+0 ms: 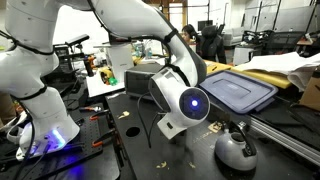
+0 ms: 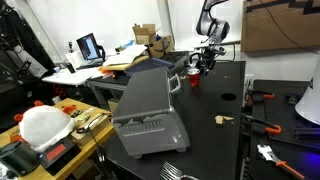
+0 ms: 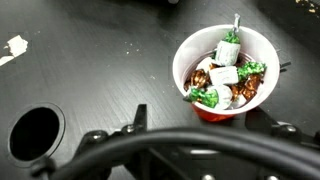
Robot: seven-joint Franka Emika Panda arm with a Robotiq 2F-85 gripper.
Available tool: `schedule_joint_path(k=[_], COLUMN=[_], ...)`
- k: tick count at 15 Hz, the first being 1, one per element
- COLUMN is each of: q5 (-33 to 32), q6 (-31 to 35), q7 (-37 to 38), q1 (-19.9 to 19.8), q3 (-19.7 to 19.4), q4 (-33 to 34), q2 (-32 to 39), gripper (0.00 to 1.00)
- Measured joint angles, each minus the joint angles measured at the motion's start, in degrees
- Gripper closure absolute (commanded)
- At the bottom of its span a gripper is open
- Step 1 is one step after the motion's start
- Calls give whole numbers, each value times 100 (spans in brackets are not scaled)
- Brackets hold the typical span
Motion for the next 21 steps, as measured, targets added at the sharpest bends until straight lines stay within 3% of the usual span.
schedule_joint_path(k=[12, 21], q5=[350, 467], q6=[-31, -1380], q7=[129, 518], q1=[-69, -480], q3=[-133, -135], q4=[378, 1058], q2=[555, 1266], gripper=[0, 0])
